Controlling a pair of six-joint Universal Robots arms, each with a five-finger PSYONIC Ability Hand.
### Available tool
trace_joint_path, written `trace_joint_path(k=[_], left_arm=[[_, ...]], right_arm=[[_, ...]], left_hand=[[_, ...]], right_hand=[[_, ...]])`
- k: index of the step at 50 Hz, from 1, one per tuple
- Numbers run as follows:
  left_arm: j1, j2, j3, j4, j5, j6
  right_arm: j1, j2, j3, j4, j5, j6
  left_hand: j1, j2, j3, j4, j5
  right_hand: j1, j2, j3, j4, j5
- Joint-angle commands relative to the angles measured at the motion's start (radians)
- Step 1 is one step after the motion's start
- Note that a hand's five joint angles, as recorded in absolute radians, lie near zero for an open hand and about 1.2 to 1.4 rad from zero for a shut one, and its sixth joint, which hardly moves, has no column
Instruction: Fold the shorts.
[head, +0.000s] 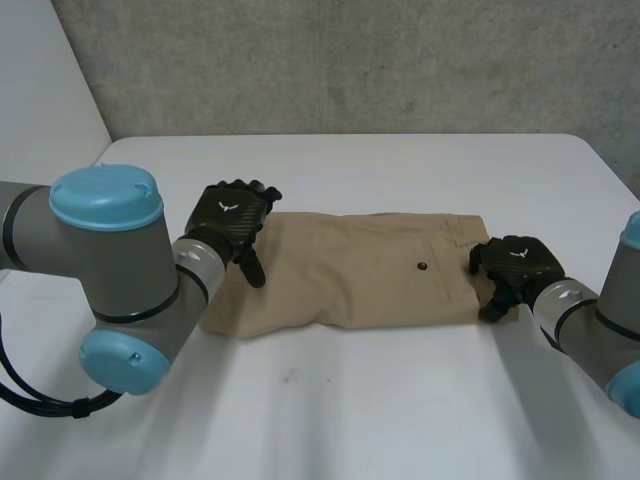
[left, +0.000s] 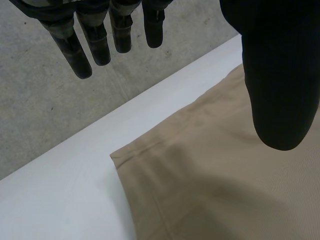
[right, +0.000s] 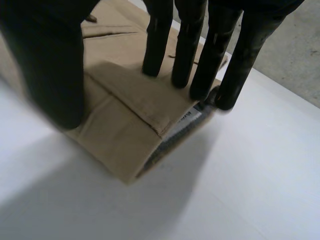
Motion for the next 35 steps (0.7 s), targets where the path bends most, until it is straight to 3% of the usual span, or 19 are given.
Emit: trace_joint_path(k=[1, 10, 16, 25, 30, 35], left_arm=[[0.002, -0.004, -0.002, 0.001, -0.002, 0.004], [0.002, 0.033, -0.003, -0.002, -0.009, 0.002], [0.000, 0.065, -0.003, -0.005, -0.009, -0.001], [0.000, 0.103, -0.005, -0.010, -0.014, -0.045], [0.003, 0.125, -0.014, -0.010, -0.012, -0.069], [0.017, 0.134, -0.012, -0.008, -0.009, -0.069]], right_arm=[[-0.035, 0.021, -0.008, -0.052, 0.050, -0.059], [-0.098, -0.102, -0.005, -0.012, 0.104, -0.211], [-0.095, -0.131, -0.055, 0.055, 0.106, -0.464], [0.268, -0.120, -0.201, 0.051, 0.066, -0.533], [0.437, -0.044, -0.221, 0.051, -0.093, -0.541], [0.526, 0.016, -0.210, 0.057, -0.207, -0.524]], left_hand=[[-0.012, -0.026, -0.041, -0.029, -0.044], [-0.012, -0.026, -0.041, -0.029, -0.044], [-0.015, -0.029, -0.044, -0.032, -0.046], [-0.016, -0.030, -0.045, -0.032, -0.047], [-0.016, -0.030, -0.045, -0.032, -0.047], [-0.016, -0.030, -0.045, -0.032, -0.047]], right_hand=[[0.744, 0.634, 0.636, 0.638, 0.676], [0.744, 0.634, 0.636, 0.638, 0.676], [0.744, 0.634, 0.636, 0.638, 0.676], [0.744, 0.634, 0.636, 0.638, 0.676], [0.744, 0.634, 0.636, 0.638, 0.676], [0.744, 0.634, 0.636, 0.638, 0.676]])
